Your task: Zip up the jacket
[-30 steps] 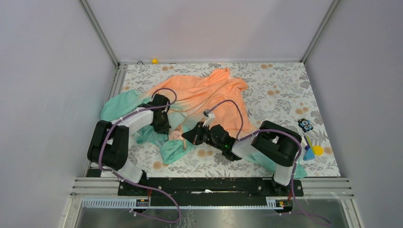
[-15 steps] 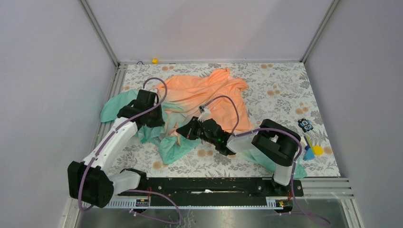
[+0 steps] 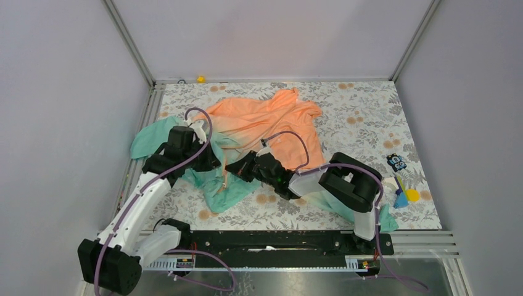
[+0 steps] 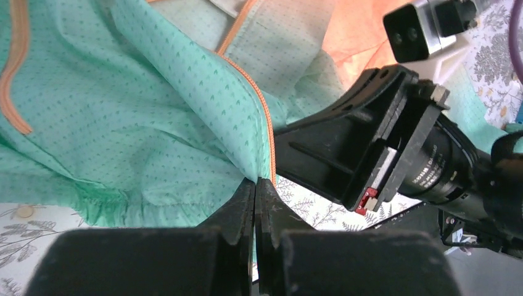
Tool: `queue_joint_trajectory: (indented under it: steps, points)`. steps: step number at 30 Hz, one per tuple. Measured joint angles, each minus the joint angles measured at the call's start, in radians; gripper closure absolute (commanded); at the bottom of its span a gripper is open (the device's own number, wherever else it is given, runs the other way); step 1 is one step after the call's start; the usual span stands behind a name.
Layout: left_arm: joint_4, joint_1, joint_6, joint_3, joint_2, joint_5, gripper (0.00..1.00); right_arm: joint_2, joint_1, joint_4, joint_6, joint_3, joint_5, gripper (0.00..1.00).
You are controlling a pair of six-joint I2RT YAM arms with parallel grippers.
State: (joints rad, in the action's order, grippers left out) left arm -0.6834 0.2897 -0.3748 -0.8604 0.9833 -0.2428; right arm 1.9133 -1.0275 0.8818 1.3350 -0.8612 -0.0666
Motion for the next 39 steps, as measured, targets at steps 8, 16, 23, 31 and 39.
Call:
queue_joint_trajectory:
  steps: [8, 16, 23, 31, 39]
  points:
    - [0.115, 0.000, 0.006, 0.113, -0.142, -0.051, 1.00, 0.031, 0.038, 0.319, 0.020, 0.093, 0.043, 1.00]
    - [0.260, 0.000, 0.035, 0.190, -0.248, -0.093, 1.00, 0.033, 0.087, 0.512, 0.018, 0.126, 0.084, 1.00]
    - [0.290, 0.000, 0.064, 0.198, -0.248, -0.103, 1.00, 0.035, 0.087, 0.556, 0.063, 0.124, 0.114, 1.00]
    - [0.303, 0.000, 0.086, 0.212, -0.281, -0.111, 1.00, 0.065, 0.087, 0.598, 0.163, 0.119, 0.145, 1.00]
    - [0.341, 0.000, 0.099, 0.231, -0.306, -0.138, 1.00, 0.092, 0.092, 0.620, 0.314, 0.108, 0.167, 1.00]
